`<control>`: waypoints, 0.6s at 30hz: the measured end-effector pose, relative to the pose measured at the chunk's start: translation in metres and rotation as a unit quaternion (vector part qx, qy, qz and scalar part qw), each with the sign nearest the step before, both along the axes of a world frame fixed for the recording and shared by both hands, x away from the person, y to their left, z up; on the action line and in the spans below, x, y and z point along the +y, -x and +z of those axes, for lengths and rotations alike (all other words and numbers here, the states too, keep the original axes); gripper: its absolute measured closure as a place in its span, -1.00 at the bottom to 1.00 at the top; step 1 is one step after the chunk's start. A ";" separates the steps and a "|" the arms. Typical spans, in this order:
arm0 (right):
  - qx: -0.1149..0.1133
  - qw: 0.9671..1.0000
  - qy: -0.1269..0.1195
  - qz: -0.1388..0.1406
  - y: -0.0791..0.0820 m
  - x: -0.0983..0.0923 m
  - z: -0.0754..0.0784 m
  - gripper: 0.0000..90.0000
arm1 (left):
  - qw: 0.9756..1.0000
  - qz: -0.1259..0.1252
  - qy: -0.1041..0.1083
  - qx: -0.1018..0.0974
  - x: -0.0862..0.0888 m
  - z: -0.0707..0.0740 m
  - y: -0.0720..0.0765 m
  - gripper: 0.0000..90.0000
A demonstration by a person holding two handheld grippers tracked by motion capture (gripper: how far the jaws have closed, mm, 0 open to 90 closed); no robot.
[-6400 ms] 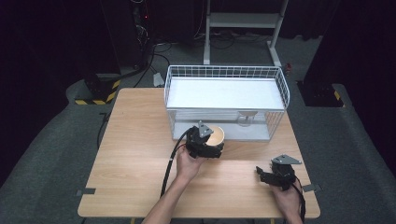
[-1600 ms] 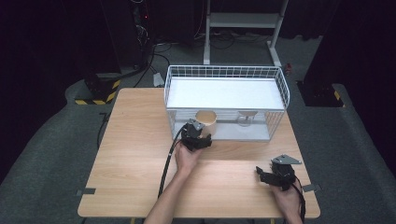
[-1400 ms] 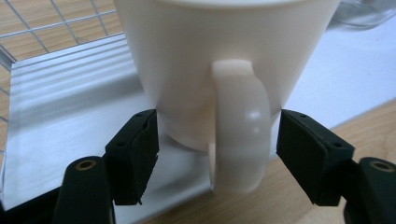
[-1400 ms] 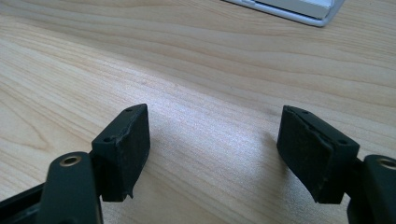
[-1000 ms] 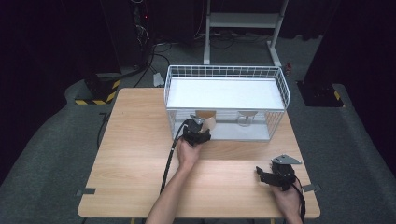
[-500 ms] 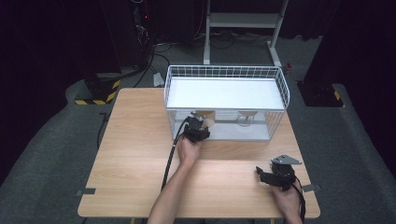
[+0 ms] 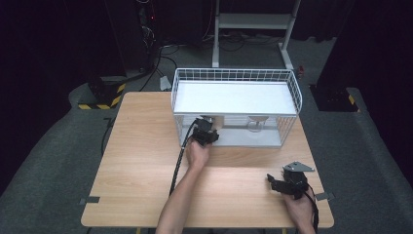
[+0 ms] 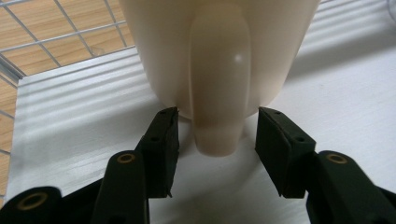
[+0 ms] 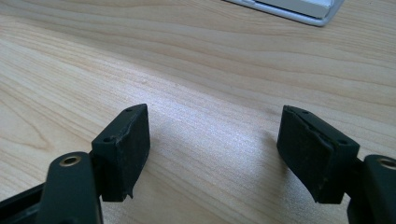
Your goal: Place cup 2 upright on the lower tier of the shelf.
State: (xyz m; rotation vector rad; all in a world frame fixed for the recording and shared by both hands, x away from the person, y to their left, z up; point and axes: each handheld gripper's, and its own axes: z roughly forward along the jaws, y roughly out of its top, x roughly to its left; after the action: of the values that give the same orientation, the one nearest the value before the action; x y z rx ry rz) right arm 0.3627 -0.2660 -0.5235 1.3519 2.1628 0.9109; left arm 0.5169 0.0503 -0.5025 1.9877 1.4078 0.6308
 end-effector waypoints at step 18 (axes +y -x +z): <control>-0.001 1.000 0.001 0.001 0.000 0.000 0.000 -0.43 | 0.999 -0.027 0.025 -0.012 0.009 0.010 0.015 -0.42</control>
State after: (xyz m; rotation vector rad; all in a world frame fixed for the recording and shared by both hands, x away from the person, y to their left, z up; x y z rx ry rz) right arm 0.3628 -0.2662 -0.5235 1.3473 2.1636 0.9103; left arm 0.5021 0.0597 -0.4924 1.9660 1.3398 0.5877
